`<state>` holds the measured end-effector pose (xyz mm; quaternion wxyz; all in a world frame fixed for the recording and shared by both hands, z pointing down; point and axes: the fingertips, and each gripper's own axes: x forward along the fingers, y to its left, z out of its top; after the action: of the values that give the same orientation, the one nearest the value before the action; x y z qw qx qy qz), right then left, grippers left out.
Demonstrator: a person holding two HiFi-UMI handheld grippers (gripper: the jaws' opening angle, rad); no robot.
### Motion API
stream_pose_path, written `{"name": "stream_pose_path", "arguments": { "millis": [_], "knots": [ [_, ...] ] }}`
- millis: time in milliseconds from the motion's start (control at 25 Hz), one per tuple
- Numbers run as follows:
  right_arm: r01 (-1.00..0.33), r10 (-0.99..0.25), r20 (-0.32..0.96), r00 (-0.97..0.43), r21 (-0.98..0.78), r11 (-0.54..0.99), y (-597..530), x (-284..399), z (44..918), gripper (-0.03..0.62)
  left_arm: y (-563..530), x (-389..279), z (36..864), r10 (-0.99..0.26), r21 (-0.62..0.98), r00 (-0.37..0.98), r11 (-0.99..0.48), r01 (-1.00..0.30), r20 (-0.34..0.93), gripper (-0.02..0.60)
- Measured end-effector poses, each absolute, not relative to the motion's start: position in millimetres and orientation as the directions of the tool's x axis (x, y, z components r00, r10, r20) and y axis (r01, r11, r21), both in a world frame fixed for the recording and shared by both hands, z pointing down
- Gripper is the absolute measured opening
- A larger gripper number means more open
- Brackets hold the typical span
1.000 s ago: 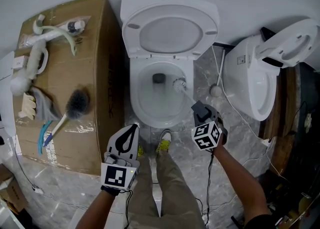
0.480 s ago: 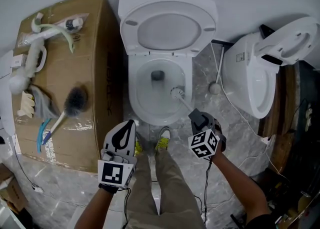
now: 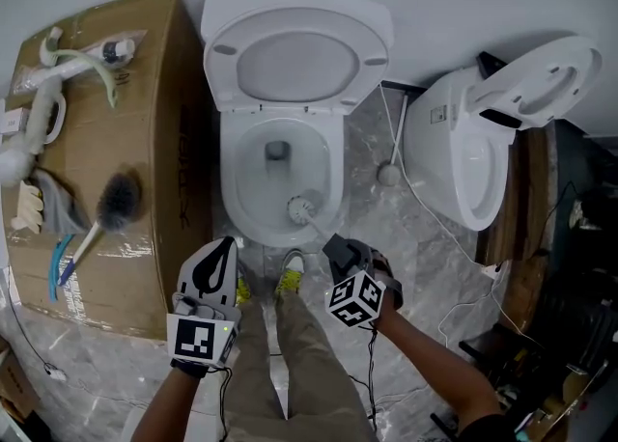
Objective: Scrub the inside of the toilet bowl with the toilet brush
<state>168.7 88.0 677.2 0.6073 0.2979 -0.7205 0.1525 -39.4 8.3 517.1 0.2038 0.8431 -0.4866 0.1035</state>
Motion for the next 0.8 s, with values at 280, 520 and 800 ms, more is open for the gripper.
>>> {"name": "stream_pose_path", "arguments": {
  "millis": [280, 520, 800],
  "knots": [
    [-0.576, -0.218, 0.964, -0.152, 0.092, 0.812, 97, 139, 673, 0.149, 12, -39, 520, -0.773, 0.238, 0.495, -0.434, -0.869, 0.397, 0.012],
    [-0.536, -0.215, 0.953, -0.213, 0.070, 0.841, 93, 110, 672, 0.149, 17, -35, 525, -0.767, 0.241, 0.503, -0.442, -0.864, 0.398, 0.012],
    [-0.512, -0.227, 0.942, -0.248, 0.071, 0.856, 75, 82, 673, 0.149, 24, -24, 526, -0.759, 0.274, 0.516, -0.438, -0.856, 0.397, 0.012]
  ]
}}
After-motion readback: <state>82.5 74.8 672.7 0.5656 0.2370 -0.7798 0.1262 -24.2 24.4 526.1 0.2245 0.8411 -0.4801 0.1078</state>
